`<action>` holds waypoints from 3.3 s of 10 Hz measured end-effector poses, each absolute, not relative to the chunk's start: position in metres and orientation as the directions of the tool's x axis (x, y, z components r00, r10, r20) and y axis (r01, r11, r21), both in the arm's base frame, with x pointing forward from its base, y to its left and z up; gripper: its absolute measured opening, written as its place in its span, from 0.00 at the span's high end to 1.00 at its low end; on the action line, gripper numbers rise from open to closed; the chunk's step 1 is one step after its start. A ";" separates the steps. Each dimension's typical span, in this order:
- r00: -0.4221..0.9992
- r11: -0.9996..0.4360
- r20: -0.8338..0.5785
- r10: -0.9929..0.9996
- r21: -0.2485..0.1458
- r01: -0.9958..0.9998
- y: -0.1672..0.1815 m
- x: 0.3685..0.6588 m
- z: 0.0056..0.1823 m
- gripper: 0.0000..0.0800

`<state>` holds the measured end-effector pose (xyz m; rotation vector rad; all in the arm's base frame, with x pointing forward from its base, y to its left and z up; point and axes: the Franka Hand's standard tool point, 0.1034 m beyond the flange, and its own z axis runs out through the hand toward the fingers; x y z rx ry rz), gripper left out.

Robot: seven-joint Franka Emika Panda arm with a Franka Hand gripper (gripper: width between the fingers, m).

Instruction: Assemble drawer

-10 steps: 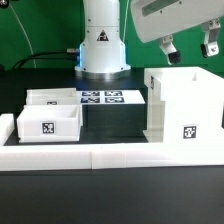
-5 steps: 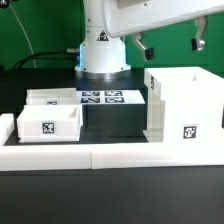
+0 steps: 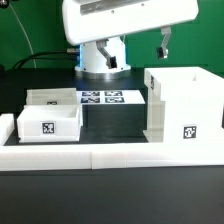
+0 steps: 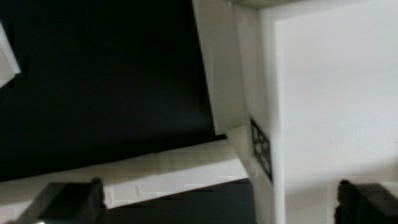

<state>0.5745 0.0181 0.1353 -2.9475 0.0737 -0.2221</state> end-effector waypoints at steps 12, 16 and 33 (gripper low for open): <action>0.988 -0.996 0.148 0.042 -0.071 0.053 -0.071 0.538 0.098 0.19; 0.993 -0.992 0.059 -0.103 -0.083 -0.098 -0.063 0.521 0.073 0.19; 0.999 -0.998 0.005 -0.046 -0.048 -0.046 -0.075 0.498 0.009 0.19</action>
Offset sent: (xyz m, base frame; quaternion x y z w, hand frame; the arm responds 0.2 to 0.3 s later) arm -0.0300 -0.0678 -0.0163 -0.1038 0.0189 -0.0265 0.9941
